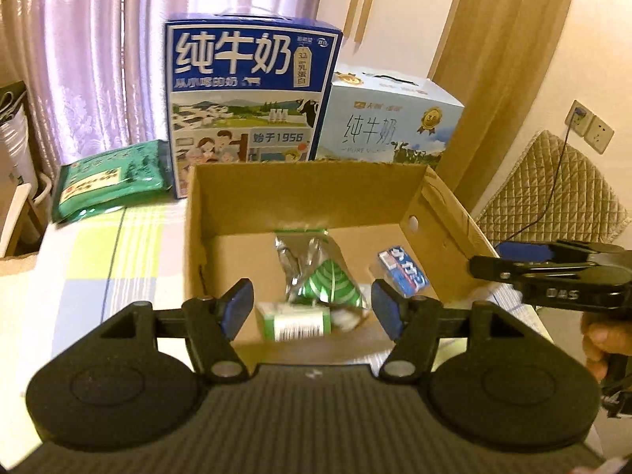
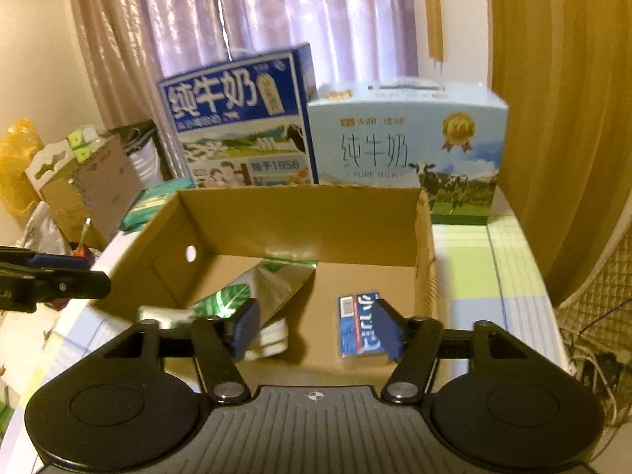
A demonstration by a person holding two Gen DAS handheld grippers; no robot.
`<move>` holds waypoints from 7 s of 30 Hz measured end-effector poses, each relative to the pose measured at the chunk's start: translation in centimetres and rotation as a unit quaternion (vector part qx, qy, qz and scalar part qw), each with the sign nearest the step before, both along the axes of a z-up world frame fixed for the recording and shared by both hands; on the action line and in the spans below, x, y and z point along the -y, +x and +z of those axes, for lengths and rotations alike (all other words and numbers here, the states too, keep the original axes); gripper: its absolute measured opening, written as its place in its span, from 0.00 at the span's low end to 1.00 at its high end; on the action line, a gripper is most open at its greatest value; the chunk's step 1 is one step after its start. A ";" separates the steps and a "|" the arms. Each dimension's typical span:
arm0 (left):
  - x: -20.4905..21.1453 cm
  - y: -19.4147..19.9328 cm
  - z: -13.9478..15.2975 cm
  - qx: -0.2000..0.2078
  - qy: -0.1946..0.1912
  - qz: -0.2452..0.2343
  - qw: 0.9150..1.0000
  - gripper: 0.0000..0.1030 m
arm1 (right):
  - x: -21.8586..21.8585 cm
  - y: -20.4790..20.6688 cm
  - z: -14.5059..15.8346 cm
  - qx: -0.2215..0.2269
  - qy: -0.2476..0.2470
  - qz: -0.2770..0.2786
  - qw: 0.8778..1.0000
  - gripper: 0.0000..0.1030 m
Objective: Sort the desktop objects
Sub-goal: 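Open both tools to drop the foil bag and plastic case into the box, then move both tools back toward the remaining medicine boxes, then grasp the white ointment box with left tool while right tool grasps the white tablet box, then carry the ointment box and tablet box over the cardboard box with both tools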
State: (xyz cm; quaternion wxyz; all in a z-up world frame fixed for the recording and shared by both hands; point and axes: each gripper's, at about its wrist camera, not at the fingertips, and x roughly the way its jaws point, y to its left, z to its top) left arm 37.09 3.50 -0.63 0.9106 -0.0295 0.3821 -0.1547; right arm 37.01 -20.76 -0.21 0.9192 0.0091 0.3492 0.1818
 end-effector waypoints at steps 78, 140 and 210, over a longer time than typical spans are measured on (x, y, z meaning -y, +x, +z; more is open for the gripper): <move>8.3 -16.9 -15.5 -0.141 0.044 0.004 0.989 0.43 | 4.9 -15.0 -10.1 -0.131 -0.012 0.018 0.991 0.90; 1.7 -17.6 -15.7 -0.129 0.060 0.039 0.989 0.49 | -6.6 -14.0 -13.6 -0.157 -0.047 0.110 0.980 0.76; 2.6 -20.1 -9.9 -0.054 0.080 0.012 0.995 0.32 | -3.4 -18.2 -7.0 -0.085 -0.042 0.027 0.995 0.66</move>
